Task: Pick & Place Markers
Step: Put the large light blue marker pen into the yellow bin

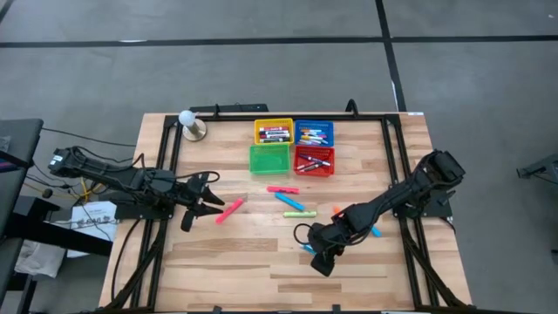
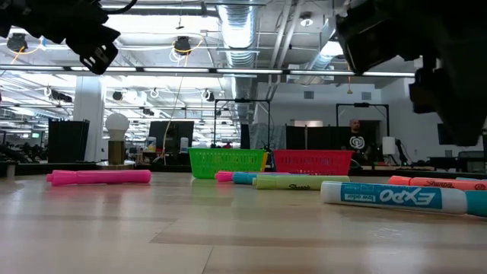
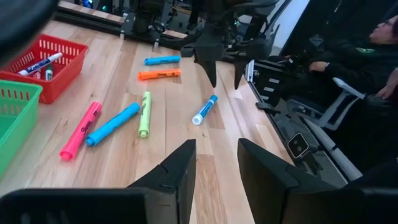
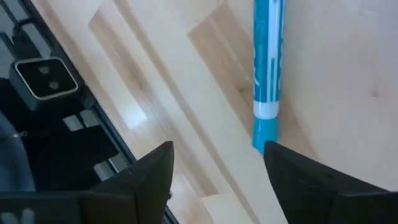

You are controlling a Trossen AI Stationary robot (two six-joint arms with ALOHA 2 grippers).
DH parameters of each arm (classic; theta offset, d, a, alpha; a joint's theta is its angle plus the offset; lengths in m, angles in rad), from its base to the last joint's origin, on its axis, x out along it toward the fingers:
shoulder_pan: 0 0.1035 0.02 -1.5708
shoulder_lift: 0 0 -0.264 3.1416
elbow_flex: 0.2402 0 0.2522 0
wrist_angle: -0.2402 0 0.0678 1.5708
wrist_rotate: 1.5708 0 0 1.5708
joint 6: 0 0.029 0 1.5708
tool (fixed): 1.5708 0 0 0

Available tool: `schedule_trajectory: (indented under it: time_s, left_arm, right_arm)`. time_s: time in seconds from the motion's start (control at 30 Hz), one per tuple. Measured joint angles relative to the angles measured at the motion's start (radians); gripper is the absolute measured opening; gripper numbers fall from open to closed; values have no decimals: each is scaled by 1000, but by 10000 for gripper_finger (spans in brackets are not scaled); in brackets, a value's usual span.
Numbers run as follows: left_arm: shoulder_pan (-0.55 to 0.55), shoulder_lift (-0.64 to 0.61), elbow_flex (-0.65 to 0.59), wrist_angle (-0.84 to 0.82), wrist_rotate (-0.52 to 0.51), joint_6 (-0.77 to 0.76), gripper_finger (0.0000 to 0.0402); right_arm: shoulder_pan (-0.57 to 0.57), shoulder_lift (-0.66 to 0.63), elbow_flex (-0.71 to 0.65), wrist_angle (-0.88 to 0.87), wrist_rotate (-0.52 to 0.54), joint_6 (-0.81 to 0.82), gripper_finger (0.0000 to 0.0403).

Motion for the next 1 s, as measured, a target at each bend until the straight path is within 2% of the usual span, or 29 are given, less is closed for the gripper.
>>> schedule_trajectory:
  time_s: [0.33, 0.77, 1.0]
  left_arm:
    - [0, 0, 0, 4, 5, 18, 117]
    - [0, 0, 0, 8, 6, 18, 117]
    - [0, 0, 1, 8, 6, 18, 117]
  right_arm:
    - [-6, 22, 0, -10, 43, 0, 244]
    - [-21, 171, 6, -10, 16, 60, 244]
    - [-20, 196, 10, -33, 33, 100, 233]
